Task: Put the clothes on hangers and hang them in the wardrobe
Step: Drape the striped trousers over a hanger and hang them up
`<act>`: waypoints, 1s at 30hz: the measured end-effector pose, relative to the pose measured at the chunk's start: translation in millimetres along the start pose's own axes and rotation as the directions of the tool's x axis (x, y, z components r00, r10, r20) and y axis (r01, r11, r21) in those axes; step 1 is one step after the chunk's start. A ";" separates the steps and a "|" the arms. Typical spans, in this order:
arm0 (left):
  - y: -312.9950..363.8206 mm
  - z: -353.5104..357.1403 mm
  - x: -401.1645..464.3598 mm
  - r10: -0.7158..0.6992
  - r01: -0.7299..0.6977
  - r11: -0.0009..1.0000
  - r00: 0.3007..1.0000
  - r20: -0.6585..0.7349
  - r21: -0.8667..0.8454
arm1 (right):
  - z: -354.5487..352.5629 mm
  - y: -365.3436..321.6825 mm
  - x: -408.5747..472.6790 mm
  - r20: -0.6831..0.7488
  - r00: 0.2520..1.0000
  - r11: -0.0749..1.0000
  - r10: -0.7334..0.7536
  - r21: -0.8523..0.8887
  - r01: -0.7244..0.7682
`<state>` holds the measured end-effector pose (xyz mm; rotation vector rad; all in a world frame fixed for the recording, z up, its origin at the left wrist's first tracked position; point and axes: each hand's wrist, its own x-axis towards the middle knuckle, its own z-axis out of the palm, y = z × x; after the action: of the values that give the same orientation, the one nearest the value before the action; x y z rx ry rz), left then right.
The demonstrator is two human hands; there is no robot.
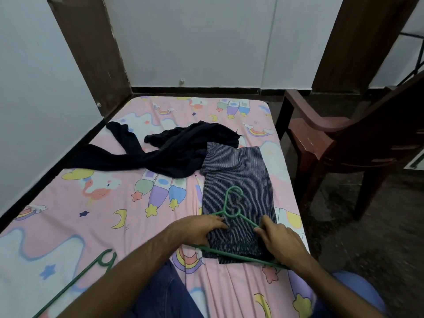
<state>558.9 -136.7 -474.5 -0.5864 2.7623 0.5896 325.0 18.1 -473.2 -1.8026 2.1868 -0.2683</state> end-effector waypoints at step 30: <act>22.2 11.7 -19.1 -0.395 -0.050 0.806 0.695 -0.600 -0.589 | -11.1 15.9 28.1 -0.018 0.998 0.955 0.053 0.295 -0.045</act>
<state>568.0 -106.7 -471.2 -1.4921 3.0961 1.4302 301.6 -6.7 -471.0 -1.5872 2.0756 -0.5765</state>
